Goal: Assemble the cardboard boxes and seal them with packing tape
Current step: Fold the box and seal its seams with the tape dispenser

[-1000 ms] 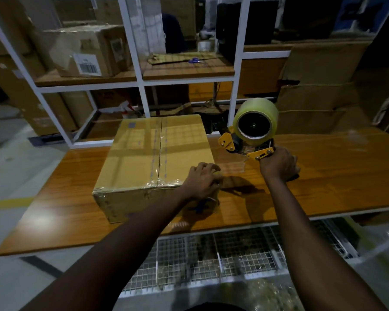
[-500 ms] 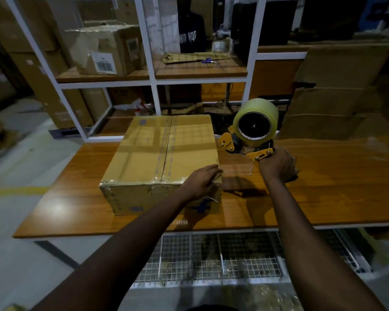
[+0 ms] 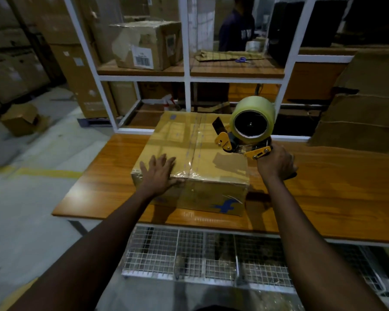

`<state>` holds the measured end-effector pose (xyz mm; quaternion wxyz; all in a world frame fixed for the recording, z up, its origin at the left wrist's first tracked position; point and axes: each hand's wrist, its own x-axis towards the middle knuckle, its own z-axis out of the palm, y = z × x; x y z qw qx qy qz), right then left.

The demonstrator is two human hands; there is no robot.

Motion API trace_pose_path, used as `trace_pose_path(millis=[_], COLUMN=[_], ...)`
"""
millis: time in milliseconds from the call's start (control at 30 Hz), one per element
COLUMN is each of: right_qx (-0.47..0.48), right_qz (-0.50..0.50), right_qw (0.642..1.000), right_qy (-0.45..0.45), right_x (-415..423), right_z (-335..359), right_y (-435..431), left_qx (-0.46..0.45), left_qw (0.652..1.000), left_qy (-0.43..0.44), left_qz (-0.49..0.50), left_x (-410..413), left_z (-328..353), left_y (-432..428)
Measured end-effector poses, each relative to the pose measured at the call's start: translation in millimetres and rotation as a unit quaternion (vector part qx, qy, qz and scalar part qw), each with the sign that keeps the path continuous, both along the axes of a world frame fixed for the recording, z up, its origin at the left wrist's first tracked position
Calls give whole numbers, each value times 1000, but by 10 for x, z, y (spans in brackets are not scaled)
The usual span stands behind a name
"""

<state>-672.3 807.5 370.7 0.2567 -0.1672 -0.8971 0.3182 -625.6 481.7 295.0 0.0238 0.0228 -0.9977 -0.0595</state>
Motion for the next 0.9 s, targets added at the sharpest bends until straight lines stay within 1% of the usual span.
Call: trace_pose_path(millis=[67, 133, 200, 267, 333, 400, 433, 500, 633, 733, 800, 833, 867, 900], right_qx=[-2, 5, 24, 34, 35, 33, 32, 35, 29, 32, 33, 33, 32, 31], right_qz=[9, 14, 19, 23, 27, 26, 26, 22, 1, -8, -14, -18, -24, -30], right_qw=[1000, 1000, 1000, 999, 999, 999, 999, 999, 1000, 999, 999, 999, 999, 999], right_qy=[0, -4, -8, -9, -9, -6, -5, -5, -13, -18, -13, -9, -8, -7], right_x=[2, 25, 55, 87, 110, 122, 132, 159, 249, 297, 322, 332, 339, 341], right_z=[9, 29, 46, 69, 69, 57, 54, 48, 51, 22, -14, -29, -39, -48], right_y=[-188, -360, -512, -648, -779, -890, -939, -1021, -1164, -1217, -1198, -1172, -1142, -1105], left_qx=[30, 79, 134, 198, 250, 286, 288, 261, 170, 116, 34, 4, 2, 23], left_qw=[998, 992, 984, 976, 965, 956, 955, 963, 981, 988, 997, 1000, 999, 994], left_qy=[-12, -13, 13, 43, 55, 65, 68, 67, 40, 23, 17, 24, 43, 76], left_qz=[52, 96, 113, 84, 48, 20, 6, -20, -85, -103, -61, -19, 30, 77], left_x=[61, 118, 170, 202, 243, 282, 289, 282, 236, 210, 195, 199, 206, 224], left_z=[4, 29, 63, 65, 39, 26, 22, 30, 64, 65, 9, -21, -52, -57], left_y=[-226, -406, -545, -674, -820, -957, -1017, -1094, -1252, -1449, -1608, -1660, -1685, -1662])
